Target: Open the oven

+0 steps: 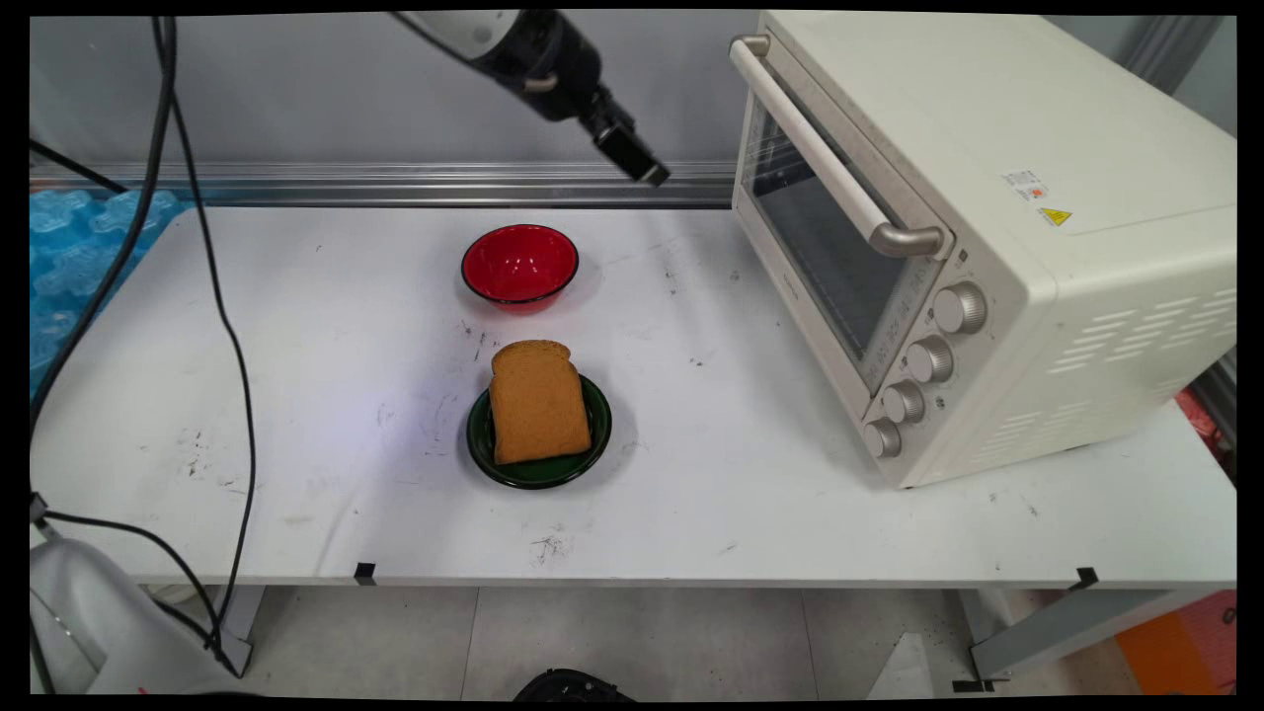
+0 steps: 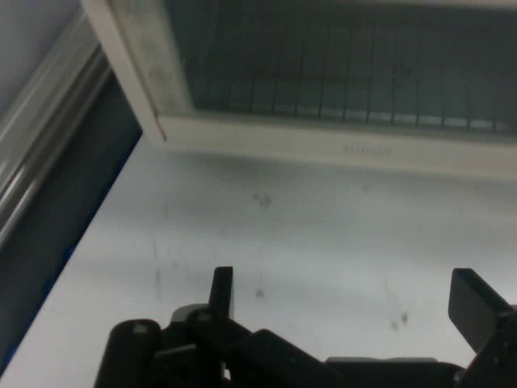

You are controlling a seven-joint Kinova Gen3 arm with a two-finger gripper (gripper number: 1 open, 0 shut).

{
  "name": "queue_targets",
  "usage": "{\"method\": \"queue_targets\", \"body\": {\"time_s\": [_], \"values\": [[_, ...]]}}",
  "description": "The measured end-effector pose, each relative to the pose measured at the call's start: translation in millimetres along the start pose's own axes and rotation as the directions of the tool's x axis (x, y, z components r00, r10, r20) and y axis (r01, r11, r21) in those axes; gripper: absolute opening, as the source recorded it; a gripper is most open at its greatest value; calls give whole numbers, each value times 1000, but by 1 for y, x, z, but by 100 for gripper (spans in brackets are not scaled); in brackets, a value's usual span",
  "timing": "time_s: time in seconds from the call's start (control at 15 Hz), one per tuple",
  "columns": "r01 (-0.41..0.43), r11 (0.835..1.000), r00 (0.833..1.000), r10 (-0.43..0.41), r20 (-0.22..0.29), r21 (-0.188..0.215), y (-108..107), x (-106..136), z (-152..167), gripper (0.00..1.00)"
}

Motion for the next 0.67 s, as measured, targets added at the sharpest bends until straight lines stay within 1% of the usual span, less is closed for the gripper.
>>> {"method": "queue_targets", "body": {"time_s": [0.27,0.67], "values": [[10,1000,999,-10,-30,-2,6,25,-1,100],[19,1000,998,-19,-67,-1,12,57,2,100]]}}
